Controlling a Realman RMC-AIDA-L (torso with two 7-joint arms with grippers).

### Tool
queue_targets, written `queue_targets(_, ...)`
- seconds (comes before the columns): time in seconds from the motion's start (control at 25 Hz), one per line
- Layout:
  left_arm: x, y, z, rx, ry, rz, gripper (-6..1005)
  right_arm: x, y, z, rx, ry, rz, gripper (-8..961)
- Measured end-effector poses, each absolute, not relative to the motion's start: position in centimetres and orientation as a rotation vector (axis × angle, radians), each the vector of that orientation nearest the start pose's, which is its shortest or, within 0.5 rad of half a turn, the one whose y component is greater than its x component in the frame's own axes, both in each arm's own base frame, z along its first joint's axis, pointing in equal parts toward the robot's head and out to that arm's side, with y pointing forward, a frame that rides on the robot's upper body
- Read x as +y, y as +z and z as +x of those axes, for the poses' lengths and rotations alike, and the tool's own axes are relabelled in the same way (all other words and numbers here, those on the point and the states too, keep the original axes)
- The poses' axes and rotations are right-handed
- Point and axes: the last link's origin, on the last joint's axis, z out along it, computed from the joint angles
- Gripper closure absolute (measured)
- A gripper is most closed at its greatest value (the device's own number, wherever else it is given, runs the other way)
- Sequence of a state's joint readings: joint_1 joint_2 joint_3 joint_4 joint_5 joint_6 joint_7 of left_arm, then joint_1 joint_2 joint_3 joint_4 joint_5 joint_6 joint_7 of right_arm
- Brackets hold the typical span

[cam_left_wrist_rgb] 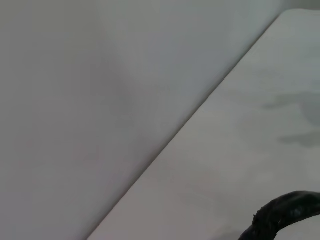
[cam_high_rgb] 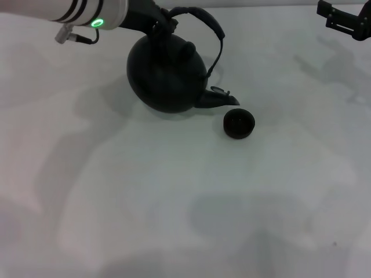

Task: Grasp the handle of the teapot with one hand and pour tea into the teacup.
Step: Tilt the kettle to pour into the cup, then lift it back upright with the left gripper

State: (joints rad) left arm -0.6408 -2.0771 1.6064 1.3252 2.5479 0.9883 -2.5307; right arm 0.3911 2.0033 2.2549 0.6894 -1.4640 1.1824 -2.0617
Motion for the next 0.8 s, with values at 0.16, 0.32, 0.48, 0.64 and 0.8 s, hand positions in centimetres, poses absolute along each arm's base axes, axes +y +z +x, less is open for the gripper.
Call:
queue_targets(0.16,40.3,-3.3,-11.1,-0.402,0.119,-2.492,836,36.4,6.1,29.8,0.379,0.639,-2.208,112)
queue_targets(0.32,40.2,-3.7,-10.7,-0.371,0.166,-2.488,838,36.3,6.1,29.9,0.376,0.635,-2.207,112)
queue_targets(0.48,40.1,-3.9,-10.5,-0.349,0.203,-2.490,841,36.2,6.1,30.0,0.378,0.633,-2.205,112)
queue_targets(0.64,40.2,-3.9,-10.3,-0.343,0.211,-2.493,843,36.2,6.1,30.0,0.379,0.632,-2.204,112)
queue_targets(0.8,40.2,-3.8,-10.1,-0.327,0.240,-2.494,844,36.3,6.1,30.0,0.378,0.631,-2.202,112)
